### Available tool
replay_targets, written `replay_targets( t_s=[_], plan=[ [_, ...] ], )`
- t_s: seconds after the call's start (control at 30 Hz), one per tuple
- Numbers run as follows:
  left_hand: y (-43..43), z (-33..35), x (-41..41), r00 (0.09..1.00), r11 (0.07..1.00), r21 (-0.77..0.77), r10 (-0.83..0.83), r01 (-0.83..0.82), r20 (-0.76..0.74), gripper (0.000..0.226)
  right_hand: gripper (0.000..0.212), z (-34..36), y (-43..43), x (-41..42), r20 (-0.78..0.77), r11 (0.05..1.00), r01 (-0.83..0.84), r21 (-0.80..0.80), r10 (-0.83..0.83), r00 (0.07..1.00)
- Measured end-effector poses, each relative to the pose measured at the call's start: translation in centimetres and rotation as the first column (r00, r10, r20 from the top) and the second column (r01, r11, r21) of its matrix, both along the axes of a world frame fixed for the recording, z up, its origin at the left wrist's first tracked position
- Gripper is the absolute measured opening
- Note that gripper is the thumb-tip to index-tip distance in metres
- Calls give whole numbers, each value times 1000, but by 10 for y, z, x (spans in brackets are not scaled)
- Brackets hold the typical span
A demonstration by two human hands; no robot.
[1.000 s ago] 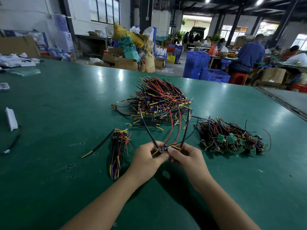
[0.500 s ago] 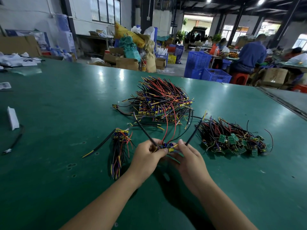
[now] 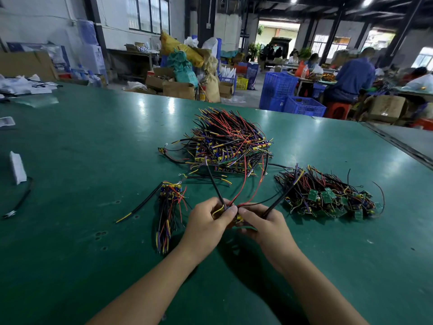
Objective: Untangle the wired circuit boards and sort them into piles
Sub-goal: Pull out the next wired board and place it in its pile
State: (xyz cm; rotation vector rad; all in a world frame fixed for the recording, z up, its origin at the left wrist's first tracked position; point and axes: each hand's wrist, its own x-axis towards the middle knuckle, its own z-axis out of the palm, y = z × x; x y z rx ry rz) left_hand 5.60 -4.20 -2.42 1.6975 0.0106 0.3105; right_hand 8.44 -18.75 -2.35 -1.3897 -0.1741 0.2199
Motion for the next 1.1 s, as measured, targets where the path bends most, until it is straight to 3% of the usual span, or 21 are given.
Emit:
replay_targets(
  t_s=[0.2, 0.33, 0.47, 0.73, 0.9, 1.1],
  plan=[
    [-1, 0, 1, 999, 1000, -13, 23, -24, -42, 8, 14, 2, -2, -1, 38, 996, -48, -77, 52, 998],
    [0, 0, 2, 987, 981, -195, -54, 23, -154, 7, 7, 0, -3, -1, 155, 985, 2, -171, 24, 988],
    [-1, -1, 0, 983, 961, -273, -94, 48, -158, 17, 14, 0, -1, -1, 116, 988, -26, -151, 43, 992],
    [3, 2, 2, 990, 981, -189, -62, 37, -130, 12, 23, 0, -3, 0, 106, 994, -86, -72, 93, 990],
    [4, 4, 0, 991, 975, -217, -69, 42, -116, 7, 31, 1, -4, 0, 106, 991, -120, -57, 126, 986],
    [2, 7, -1, 992, 965, -260, -65, 35, -106, 9, 27, 1, -6, 0, 94, 987, -159, -33, 162, 982]
  ],
)
